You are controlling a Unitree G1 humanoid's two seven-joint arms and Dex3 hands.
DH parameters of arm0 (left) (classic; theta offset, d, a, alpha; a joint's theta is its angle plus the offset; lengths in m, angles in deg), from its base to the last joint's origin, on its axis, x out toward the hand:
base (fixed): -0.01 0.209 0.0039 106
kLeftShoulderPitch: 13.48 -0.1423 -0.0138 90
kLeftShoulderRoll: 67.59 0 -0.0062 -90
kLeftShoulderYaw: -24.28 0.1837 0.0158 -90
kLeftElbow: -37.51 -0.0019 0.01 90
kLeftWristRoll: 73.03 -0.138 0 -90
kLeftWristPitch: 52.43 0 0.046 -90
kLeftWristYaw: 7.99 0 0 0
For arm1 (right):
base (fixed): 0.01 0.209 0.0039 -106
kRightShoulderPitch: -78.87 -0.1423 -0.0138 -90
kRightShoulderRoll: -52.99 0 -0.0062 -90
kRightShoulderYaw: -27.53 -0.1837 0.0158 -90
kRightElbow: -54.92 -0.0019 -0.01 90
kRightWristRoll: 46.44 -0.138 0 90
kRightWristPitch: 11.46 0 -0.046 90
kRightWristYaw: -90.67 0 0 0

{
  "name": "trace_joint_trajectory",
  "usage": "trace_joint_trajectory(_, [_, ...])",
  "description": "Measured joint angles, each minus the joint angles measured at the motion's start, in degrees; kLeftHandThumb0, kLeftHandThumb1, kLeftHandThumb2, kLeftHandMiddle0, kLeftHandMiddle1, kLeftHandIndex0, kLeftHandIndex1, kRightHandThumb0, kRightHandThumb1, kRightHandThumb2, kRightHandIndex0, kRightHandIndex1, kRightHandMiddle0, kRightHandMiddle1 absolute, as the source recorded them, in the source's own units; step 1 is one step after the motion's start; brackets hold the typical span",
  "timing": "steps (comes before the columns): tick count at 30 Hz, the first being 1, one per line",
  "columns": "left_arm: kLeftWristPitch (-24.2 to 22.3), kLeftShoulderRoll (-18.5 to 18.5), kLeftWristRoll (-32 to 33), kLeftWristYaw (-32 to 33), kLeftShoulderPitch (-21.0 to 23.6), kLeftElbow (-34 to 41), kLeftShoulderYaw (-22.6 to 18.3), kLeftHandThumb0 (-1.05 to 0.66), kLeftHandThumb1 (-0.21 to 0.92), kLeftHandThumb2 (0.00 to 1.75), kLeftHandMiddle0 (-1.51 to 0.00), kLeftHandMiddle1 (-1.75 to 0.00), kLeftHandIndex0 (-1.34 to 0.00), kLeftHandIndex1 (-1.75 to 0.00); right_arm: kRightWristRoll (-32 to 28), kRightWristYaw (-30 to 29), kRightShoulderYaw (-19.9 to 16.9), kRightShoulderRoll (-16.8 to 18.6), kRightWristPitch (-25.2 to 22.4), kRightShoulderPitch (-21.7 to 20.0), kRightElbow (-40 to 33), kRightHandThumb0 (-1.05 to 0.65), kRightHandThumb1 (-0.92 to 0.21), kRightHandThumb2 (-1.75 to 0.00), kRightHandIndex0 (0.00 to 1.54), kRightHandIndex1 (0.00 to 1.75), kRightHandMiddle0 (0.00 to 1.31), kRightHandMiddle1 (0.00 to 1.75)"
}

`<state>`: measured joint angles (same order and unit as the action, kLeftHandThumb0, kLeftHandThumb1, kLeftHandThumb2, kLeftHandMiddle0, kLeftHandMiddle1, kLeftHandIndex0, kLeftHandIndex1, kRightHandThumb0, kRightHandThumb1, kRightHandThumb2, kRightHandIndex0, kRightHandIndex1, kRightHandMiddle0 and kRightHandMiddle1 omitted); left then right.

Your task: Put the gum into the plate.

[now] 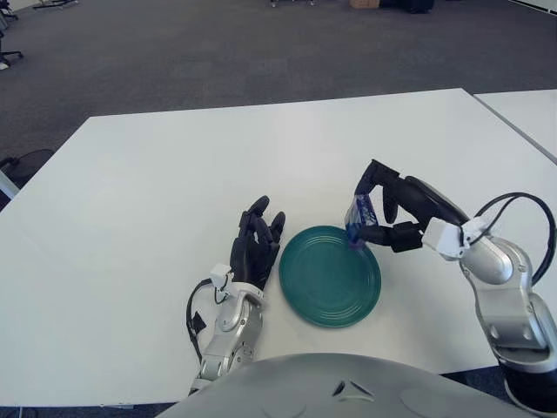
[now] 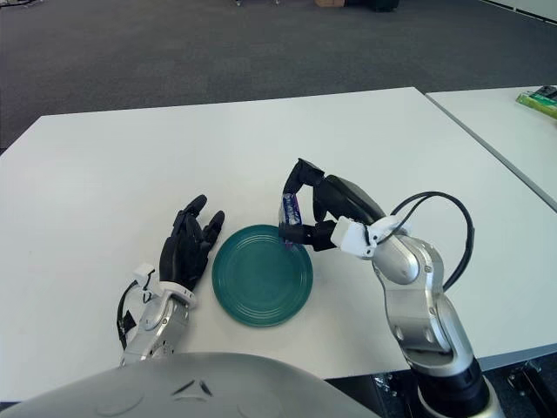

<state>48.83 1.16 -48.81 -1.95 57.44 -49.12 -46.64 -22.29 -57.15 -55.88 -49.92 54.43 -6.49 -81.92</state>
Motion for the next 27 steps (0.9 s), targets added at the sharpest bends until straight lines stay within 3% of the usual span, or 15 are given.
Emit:
trace_joint_trajectory(10, [-0.82,-0.03,0.37,-0.02,-0.16,0.6,-0.1,-0.7,0.92,0.81,-0.48,0.0,0.0,-0.79,4.12,2.47,3.09,-3.64,-0.16,1.91,-2.58,-0.36,-0.88,-0.58,0.47,1.75,0.23,1.75])
trace_joint_trajectory(15, [-0.83,-0.03,0.53,-0.04,-0.21,0.7,-0.09,-0.7,0.92,0.82,-0.48,0.0,-0.01,-0.79,5.59,2.3,5.05,-5.55,6.7,3.14,-1.03,-0.36,-0.88,-0.58,0.43,1.75,0.23,1.75])
trace_joint_trajectory(22, [-0.84,-0.03,0.05,-0.02,-0.47,0.99,-0.03,-0.7,0.92,0.83,-0.48,0.0,0.0,-0.79,5.9,1.32,5.13,-7.65,17.04,2.85,3.52,-0.36,-0.89,-0.56,0.38,1.75,0.23,1.75])
trace_joint_trajectory(27, [-0.9,-0.03,0.05,-0.02,-0.57,1.15,-0.03,-0.7,0.92,0.85,-0.47,0.0,0.0,-0.78,6.86,0.86,4.9,-8.65,20.9,2.67,6.71,-0.36,-0.92,-0.53,0.29,1.29,0.2,1.75])
